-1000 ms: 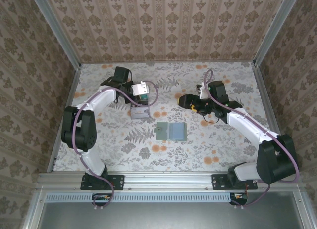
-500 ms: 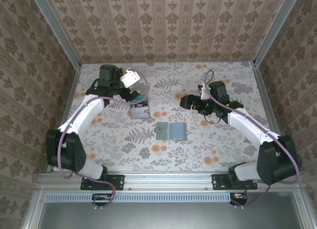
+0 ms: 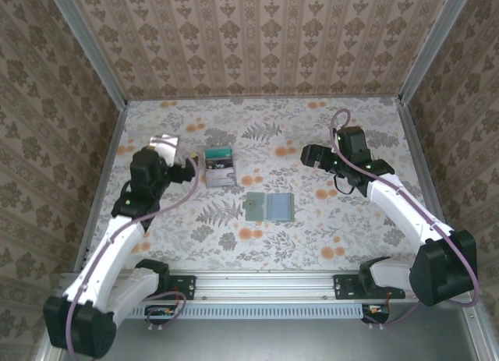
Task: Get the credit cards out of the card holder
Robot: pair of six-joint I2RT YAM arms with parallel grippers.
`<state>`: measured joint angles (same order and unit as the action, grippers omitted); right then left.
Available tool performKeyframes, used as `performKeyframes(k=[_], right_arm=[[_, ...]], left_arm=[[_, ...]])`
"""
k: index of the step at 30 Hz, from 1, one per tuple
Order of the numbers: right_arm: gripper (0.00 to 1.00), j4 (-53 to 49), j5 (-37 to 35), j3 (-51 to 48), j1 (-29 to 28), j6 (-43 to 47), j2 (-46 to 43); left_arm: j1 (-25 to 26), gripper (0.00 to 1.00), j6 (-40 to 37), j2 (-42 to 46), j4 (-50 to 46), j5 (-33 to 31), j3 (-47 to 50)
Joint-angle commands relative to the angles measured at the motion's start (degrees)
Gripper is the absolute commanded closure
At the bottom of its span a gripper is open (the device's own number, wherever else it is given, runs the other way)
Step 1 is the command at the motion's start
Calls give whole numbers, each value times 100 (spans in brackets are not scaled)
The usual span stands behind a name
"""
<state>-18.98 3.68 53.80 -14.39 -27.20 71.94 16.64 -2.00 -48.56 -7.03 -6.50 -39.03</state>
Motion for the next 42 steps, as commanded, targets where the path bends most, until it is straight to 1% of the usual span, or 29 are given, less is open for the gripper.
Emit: performKeyframes(k=[1,5,9,12,15,18,20,21,22,24,26,28,30,31,32,33,34,35,37,39,41,42], right_arm=[[0,118,-1015,-152,42,473,-169],[0,619,-1666,-585,45,852,-238],[0,1338,-2304,-1095,57,1507,-277],[0,2013,-2651,-1458,98,2023,-282],[0,2816,-2709,-1806,226,2332,-211],[0,3571,-2606,-2055,405,2452,-42],[0,4031,-2471,-2164,529,2476,122],[0,4209,-2415,-2203,579,2498,201],[0,4407,-2320,-2236,632,2537,293],[0,4721,-2122,-2269,730,2672,496],[0,4914,-1936,-2255,843,2706,697],[0,4898,-1532,-2242,1024,2627,879],[0,5543,-1263,-2563,1150,2573,1078],[0,5799,-1237,-2694,1173,2544,1158],[0,6077,-1217,-2806,1176,2559,1229],[0,6247,-1118,-2867,1177,2596,1282],[0,6337,-1023,-2892,1189,2621,1333],[0,6363,-916,-2893,1227,2604,1384],[0,6515,-703,-2932,1321,2572,1484],[0,6805,-639,-3056,1375,2536,1564],[0,6795,-637,-3051,1376,2527,1564],[0,6784,-628,-3043,1377,2527,1564]], left_arm=[[-88,0,1026,729,-180,-1153,587],[-194,0,1361,1472,-378,-1560,1258],[-402,0,1423,1879,-230,-1808,1754],[-769,0,1392,1662,55,-1742,1919],[-1319,0,1366,877,581,-1342,1945],[-1585,0,1154,-108,1435,-1181,1947],[-1612,0,646,-784,2042,-1015,1876],[-1635,0,532,-1045,2286,-1002,1842],[-1683,0,586,-1330,2545,-1021,1812],[-1846,0,808,-1829,3052,-803,1760],[-1909,0,678,-2278,3470,-554,1661],[-1954,0,602,-2593,3700,-352,1506],[-2061,0,586,-2868,4156,0,1476],[-2112,0,641,-2974,4203,66,1409],[-2192,0,722,-3083,4138,272,1314],[-2245,0,780,-3239,4385,498,1326],[-2255,0,728,-3373,4696,692,1378],[-2246,0,650,-3387,4477,903,1275],[-2209,0,475,-3476,4563,1267,1246],[-2125,0,237,-3543,4888,1624,1370],[-1954,0,22,-3700,5200,1607,1466],[-1801,0,-96,-3812,5247,1347,1481]])
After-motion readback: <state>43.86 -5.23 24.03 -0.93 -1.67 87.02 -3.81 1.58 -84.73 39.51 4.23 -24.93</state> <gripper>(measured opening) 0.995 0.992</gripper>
